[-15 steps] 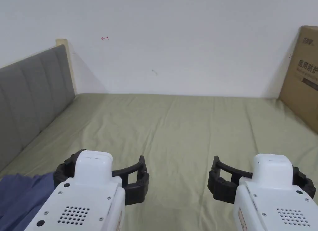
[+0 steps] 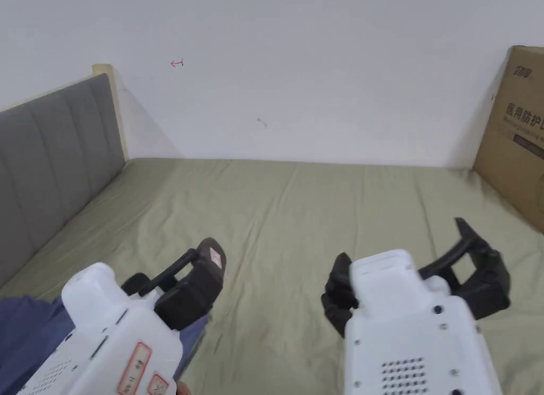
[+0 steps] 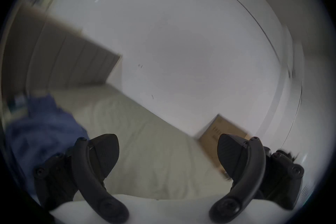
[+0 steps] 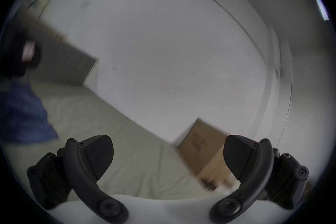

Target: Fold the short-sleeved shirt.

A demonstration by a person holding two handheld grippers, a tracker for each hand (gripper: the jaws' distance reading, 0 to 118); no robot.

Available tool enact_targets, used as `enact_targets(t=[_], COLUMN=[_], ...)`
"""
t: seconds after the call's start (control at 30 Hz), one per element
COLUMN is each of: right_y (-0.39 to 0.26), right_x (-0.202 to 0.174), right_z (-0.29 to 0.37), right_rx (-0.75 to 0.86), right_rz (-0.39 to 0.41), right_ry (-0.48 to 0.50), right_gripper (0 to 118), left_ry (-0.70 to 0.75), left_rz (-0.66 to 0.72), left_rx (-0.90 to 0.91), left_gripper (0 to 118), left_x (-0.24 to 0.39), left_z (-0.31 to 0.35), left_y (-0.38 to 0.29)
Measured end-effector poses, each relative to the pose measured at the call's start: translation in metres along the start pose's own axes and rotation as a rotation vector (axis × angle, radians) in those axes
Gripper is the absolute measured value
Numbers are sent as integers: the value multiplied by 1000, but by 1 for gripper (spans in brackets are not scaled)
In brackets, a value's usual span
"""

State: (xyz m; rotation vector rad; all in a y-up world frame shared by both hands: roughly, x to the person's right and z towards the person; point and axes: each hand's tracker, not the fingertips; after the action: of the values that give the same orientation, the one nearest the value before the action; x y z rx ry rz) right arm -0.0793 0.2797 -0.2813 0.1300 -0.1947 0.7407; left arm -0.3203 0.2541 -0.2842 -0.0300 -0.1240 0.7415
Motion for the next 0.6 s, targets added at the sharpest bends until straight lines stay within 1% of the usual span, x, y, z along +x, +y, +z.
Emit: enact_targets(t=[0.03,0.07,0.13,0.17,0.2,0.23,0.27,0.3,0.33,0.4,0.43,0.47,0.5,0.53,0.57,0.6], right_y=[1,0,-2,-4,-5,-6,-4,-2,-2,3,2,-3,-11,-19,-31,-40], right_x=[-9,-19,-37,-43,-49,-52,-52,-49,-41,-19,-9,7,16,23,29,31], right_z=[3,7,13,14,15,15,14,12,7,-4,-9,-14,-17,-18,-20,-20], right_rx=[31,63,98,103,97,88,67,43,13,-89,-134,-190,-228,-263,-292,-315], right_rz=[83,173,306,354,367,361,308,225,118,-199,-342,-513,-665,-778,-870,-898], right_ry=[5,34,95,120,142,163,191,194,208,226,231,225,205,187,179,151], right_gripper=[118,118,118,118,118,118,118,118,118,118,118,118,118,118,118,118], left_ry=[-2,15,59,81,102,102,135,170,180,170,150,123,102,91,105,110], left_rz=[69,163,312,392,419,402,357,269,176,-86,-201,-371,-517,-644,-785,-865], left_rx=[-6,-17,-33,-33,-38,-44,-46,-52,-48,-8,6,27,43,57,75,90], left_gripper=[111,111,111,111,111,111,111,111,111,111,111,111,112,112,112,112], left_x=[-8,-18,-32,-40,-46,-49,-47,-42,-35,-6,6,22,34,45,54,59], left_z=[0,0,-1,-1,0,0,-1,-2,-3,-6,-6,-6,-5,-4,-4,-4], left_y=[-4,-8,-18,-23,-25,-25,-25,-20,-16,-4,1,5,5,4,0,-4])
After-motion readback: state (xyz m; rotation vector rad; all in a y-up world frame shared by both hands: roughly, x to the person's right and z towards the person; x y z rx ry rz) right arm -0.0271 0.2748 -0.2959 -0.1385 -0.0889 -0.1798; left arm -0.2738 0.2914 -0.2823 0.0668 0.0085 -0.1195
